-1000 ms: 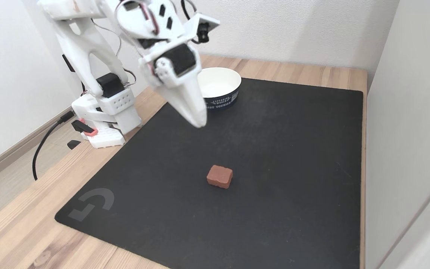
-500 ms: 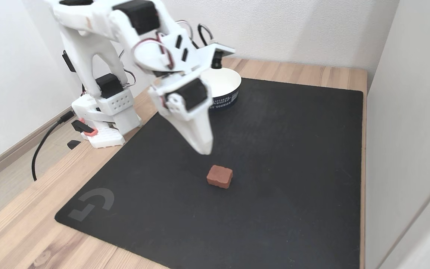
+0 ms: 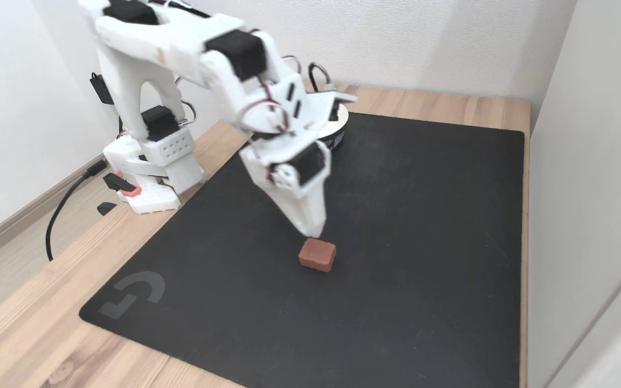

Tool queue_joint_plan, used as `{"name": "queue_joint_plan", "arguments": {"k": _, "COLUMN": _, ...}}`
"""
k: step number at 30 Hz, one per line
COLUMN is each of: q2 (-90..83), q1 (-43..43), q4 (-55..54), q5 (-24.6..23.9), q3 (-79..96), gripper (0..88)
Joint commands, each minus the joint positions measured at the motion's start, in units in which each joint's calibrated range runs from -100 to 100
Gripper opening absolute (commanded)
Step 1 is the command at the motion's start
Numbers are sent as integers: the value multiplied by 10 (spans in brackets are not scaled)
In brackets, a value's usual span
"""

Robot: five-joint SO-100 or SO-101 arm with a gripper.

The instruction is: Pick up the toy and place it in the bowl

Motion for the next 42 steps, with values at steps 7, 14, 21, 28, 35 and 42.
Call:
{"name": "queue_joint_plan", "arguments": {"k": 7, "q2": 35, "q1": -8, "q4": 2, "q5": 2, "q3": -15, "gripper": 23}}
{"name": "queue_joint_plan", "arguments": {"k": 14, "q2": 51, "q1": -8, "q4": 3, "q5": 2, "q3": -14, "gripper": 23}}
{"name": "queue_joint_plan", "arguments": {"k": 21, "q2": 51, "q1": -3, "q4": 16, "q5": 2, "q3": -14, "gripper": 23}}
{"name": "queue_joint_plan", "arguments": {"k": 28, "q2": 51, "q1": -3, "q4": 16, "q5": 2, "q3": -14, "gripper": 23}}
{"name": "queue_joint_plan", "arguments": {"k": 35, "q2": 51, "q1": -3, "q4": 22, "q5": -2, "q3": -15, "gripper": 25}}
{"name": "queue_joint_plan", "arguments": {"k": 42, "q2": 51, "q1": -4, "q4": 19, "q5": 2, "q3": -16, "gripper": 24}}
